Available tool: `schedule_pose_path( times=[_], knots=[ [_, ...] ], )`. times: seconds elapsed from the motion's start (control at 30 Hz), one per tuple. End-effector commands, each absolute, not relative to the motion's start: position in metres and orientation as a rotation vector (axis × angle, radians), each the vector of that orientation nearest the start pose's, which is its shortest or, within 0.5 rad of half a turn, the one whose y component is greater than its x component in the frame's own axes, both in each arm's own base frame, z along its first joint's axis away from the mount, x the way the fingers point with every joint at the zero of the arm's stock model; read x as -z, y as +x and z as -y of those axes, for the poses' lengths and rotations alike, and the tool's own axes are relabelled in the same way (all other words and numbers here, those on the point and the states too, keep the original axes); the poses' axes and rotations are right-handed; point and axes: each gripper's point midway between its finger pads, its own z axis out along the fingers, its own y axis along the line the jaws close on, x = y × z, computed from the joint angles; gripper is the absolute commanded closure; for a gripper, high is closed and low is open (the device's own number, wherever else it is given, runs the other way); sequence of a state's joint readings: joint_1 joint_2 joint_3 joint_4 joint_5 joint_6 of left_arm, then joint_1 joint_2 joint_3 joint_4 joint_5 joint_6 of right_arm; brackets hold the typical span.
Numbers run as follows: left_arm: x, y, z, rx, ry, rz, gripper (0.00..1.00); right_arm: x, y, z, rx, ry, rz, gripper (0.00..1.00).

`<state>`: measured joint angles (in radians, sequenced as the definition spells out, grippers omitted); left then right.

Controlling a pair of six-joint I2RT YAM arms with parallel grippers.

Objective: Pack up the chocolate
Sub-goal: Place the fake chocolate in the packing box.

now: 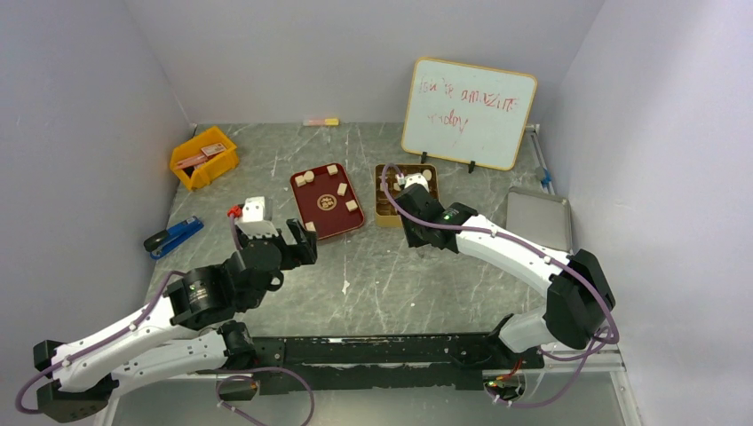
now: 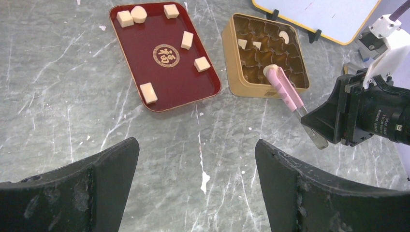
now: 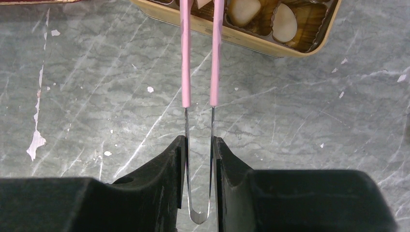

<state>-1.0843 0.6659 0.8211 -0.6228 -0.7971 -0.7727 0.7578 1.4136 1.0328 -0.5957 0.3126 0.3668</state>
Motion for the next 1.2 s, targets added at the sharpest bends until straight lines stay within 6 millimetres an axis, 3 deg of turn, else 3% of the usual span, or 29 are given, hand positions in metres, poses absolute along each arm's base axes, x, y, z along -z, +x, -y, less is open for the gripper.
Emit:
schedule_pose_path(
  times=[0.0, 0.67, 1.17],
  knots=[
    [-0.258, 0.2, 0.157, 0.491, -0.198, -1.887, 0.06, -0.129, 0.279, -0.206, -0.116, -0.338, -2.388, 0.73],
    [-0.259, 0.2, 0.159, 0.492, -0.198, -1.89, 0.06, -0.139, 0.283, -0.21, -0.136, -0.339, -2.365, 0.74],
    [-0.255, 0.199, 0.157, 0.495, -0.21, -1.895, 0.06, -0.168, 0.304, -0.253, -0.23, -0.41, -2.319, 0.76]
  ],
)
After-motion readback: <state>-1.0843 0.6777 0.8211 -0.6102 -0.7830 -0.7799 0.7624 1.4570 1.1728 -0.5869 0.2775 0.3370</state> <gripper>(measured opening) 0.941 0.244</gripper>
